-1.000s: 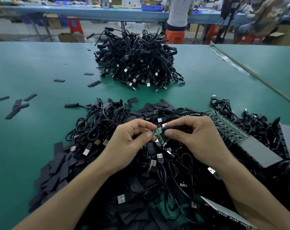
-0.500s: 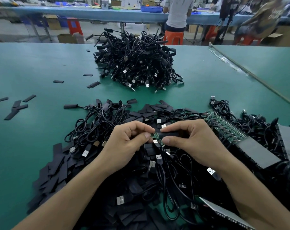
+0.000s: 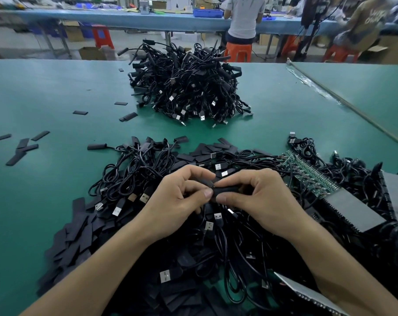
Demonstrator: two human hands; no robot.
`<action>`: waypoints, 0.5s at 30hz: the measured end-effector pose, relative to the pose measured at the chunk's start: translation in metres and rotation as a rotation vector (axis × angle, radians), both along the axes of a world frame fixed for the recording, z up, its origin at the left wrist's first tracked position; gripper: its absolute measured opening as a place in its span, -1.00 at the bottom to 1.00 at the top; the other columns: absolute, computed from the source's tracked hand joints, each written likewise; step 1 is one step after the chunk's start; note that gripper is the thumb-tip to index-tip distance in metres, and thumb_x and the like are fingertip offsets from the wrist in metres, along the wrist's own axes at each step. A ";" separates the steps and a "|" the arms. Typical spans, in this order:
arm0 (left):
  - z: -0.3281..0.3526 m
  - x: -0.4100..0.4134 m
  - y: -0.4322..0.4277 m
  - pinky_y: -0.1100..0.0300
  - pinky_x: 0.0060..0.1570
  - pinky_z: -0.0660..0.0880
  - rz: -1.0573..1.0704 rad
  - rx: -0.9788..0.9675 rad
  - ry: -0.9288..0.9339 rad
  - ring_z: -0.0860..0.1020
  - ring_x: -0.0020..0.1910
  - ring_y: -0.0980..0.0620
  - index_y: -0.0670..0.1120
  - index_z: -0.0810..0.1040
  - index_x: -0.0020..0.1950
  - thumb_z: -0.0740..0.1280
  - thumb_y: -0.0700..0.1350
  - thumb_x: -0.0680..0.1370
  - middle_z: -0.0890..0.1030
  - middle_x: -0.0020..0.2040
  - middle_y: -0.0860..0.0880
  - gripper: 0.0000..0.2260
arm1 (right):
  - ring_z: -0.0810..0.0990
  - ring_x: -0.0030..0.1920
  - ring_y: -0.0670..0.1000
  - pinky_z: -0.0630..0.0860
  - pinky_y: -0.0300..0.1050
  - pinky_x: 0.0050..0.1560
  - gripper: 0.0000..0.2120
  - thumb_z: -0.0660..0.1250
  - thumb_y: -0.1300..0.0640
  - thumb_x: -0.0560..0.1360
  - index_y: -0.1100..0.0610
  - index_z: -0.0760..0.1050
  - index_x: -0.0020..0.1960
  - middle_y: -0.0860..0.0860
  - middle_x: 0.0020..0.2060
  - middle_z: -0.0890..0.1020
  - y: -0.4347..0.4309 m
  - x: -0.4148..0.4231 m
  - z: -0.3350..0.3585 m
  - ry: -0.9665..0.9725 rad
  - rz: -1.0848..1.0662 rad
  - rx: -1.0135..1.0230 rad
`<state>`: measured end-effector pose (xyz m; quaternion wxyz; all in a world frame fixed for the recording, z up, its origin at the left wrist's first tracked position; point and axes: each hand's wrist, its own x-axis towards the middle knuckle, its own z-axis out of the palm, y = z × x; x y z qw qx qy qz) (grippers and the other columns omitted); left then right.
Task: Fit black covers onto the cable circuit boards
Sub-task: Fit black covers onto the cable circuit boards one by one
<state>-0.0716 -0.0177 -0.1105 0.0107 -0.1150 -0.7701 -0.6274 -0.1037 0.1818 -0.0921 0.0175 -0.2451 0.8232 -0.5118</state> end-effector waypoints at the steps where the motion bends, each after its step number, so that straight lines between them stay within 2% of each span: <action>1: 0.000 0.000 0.000 0.35 -0.22 0.49 0.006 -0.003 0.006 0.58 -0.30 0.17 -0.01 0.57 0.11 0.38 -0.26 0.57 0.70 -0.22 0.02 -0.81 | 0.66 -0.26 0.01 0.60 -0.17 -0.17 -0.80 0.59 0.13 0.36 -0.09 0.70 -0.07 -0.12 -0.24 0.71 0.000 0.000 0.000 0.011 -0.003 -0.018; 3: 0.000 0.000 0.000 0.38 -0.22 0.49 0.023 -0.015 0.020 0.60 -0.28 0.18 -0.01 0.58 0.09 0.42 -0.24 0.56 0.70 -0.21 0.03 -0.82 | 0.69 -0.24 -0.07 0.60 -0.24 -0.16 -0.80 0.59 0.16 0.36 -0.08 0.70 -0.08 -0.15 -0.24 0.72 0.001 0.000 0.000 0.029 -0.016 -0.052; 6: -0.002 0.000 -0.001 0.28 -0.24 0.56 0.072 -0.060 0.062 0.65 -0.26 0.06 -0.03 0.62 -0.01 0.49 -0.19 0.50 0.70 -0.20 -0.01 -0.87 | 0.70 -0.19 -0.15 0.57 -0.33 -0.14 -0.79 0.59 0.17 0.36 -0.09 0.70 -0.10 -0.18 -0.23 0.72 0.002 -0.001 0.001 0.033 -0.029 -0.093; 10: -0.006 0.000 -0.001 0.28 -0.32 0.54 0.137 -0.135 0.117 0.62 -0.36 0.09 0.01 0.67 -0.13 0.49 -0.19 0.49 0.69 -0.28 0.03 -0.90 | 0.69 -0.17 -0.16 0.55 -0.35 -0.11 -0.79 0.59 0.17 0.35 -0.09 0.70 -0.11 -0.18 -0.22 0.72 0.001 -0.002 0.000 0.041 -0.046 -0.074; 13: -0.008 -0.001 -0.001 0.06 -0.26 0.61 0.159 -0.219 0.140 0.66 -0.31 -0.02 0.05 0.68 -0.13 0.47 -0.15 0.51 0.70 -0.27 0.07 -0.90 | 0.69 -0.15 -0.17 0.57 -0.33 -0.08 -0.79 0.60 0.18 0.34 -0.06 0.70 -0.08 -0.17 -0.20 0.72 0.001 -0.001 0.000 0.042 -0.048 -0.063; 15: -0.009 -0.001 -0.002 -0.05 -0.23 0.59 0.141 -0.253 0.147 0.66 -0.30 -0.02 0.06 0.68 -0.13 0.45 -0.15 0.53 0.70 -0.26 0.09 -0.89 | 0.68 -0.13 -0.19 0.55 -0.35 -0.06 -0.77 0.60 0.17 0.34 -0.02 0.70 -0.04 -0.17 -0.17 0.72 0.001 -0.001 0.000 0.040 -0.032 -0.027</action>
